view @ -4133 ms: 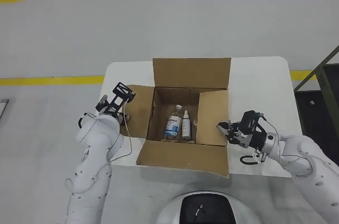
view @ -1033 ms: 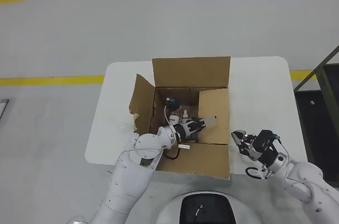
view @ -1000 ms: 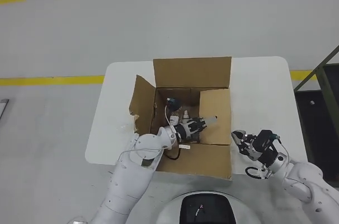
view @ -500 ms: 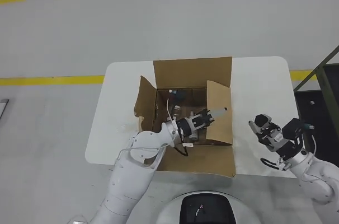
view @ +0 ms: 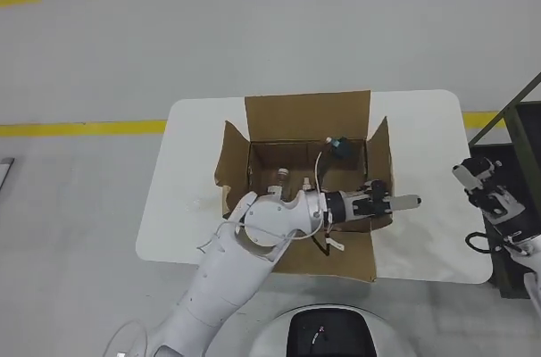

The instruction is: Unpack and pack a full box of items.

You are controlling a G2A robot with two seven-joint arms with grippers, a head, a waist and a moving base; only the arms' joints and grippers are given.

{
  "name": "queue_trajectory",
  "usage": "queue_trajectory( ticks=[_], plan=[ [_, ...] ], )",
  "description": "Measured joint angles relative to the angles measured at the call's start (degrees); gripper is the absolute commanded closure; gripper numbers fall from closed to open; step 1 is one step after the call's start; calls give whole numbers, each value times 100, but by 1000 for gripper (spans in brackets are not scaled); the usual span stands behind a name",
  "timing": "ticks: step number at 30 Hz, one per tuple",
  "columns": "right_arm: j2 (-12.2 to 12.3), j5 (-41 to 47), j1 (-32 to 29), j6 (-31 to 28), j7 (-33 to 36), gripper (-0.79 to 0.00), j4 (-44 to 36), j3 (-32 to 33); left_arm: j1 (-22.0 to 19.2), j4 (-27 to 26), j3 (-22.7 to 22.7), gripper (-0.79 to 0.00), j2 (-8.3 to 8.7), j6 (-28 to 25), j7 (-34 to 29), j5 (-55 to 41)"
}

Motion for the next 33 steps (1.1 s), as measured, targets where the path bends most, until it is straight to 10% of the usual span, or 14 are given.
queue_trajectory(
  ticks=[6, 11, 33],
  plan=[
    [86, 684, 341, 68, 1044, -677, 102, 191, -219, 223, 315, -785, -119, -153, -122, 2],
    [143, 434, 736, 170, 1785, -403, 82, 3, -321, 363, 443, -785, -186, -194, -148, 55],
    [141, 45, 1276, 401, 1992, 0, 573, -855, -344, 554, 445, -785, -294, -233, -299, 87]
  ],
)
